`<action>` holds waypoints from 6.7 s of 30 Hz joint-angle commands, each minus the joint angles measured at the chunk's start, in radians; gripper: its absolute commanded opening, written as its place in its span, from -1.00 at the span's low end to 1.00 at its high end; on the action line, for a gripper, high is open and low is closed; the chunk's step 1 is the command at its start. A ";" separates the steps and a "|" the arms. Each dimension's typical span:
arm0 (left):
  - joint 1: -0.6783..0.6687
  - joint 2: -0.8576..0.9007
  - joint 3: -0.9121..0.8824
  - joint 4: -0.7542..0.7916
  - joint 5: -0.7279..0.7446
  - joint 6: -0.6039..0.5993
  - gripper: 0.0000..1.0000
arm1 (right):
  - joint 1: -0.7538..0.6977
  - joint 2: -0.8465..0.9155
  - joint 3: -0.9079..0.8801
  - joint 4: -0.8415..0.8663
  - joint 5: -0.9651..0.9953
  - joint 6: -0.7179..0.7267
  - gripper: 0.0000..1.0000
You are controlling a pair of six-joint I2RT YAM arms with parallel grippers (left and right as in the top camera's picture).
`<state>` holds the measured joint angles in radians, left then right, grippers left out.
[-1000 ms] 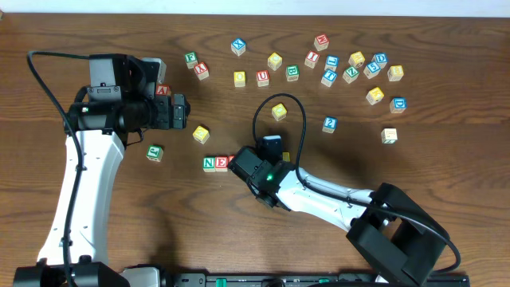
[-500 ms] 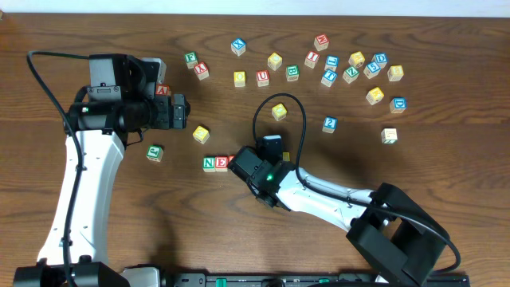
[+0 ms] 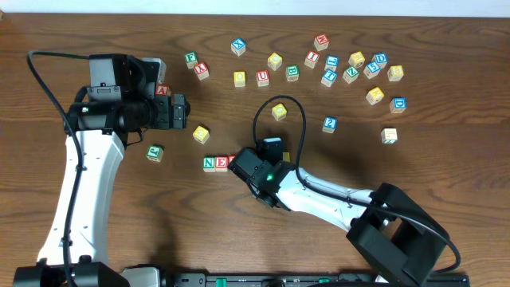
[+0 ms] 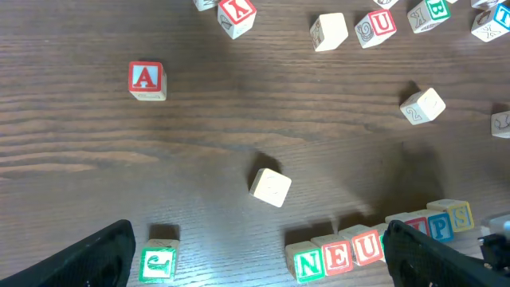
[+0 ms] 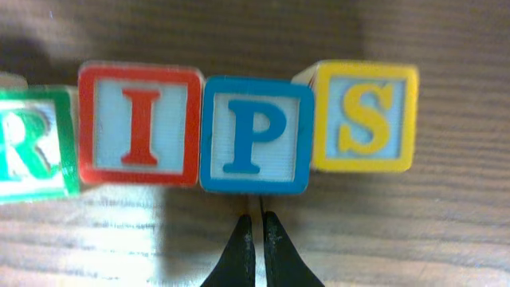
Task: Spell out NEURIPS
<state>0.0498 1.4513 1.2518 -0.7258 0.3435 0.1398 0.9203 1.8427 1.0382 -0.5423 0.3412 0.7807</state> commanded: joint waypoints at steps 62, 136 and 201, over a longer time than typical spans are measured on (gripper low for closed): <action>0.002 0.001 0.022 0.000 0.014 0.021 0.96 | -0.226 -0.010 0.042 0.173 0.160 -0.057 -0.98; 0.002 0.001 0.022 0.000 0.014 0.021 0.96 | -0.206 -0.010 0.042 0.137 -0.030 -0.102 -0.98; 0.002 0.001 0.022 0.000 0.014 0.021 0.95 | -0.140 -0.045 0.043 0.291 -0.116 -0.289 -0.98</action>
<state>0.0498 1.4513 1.2518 -0.7258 0.3431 0.1398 0.7719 1.8217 1.0698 -0.2531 0.2222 0.5068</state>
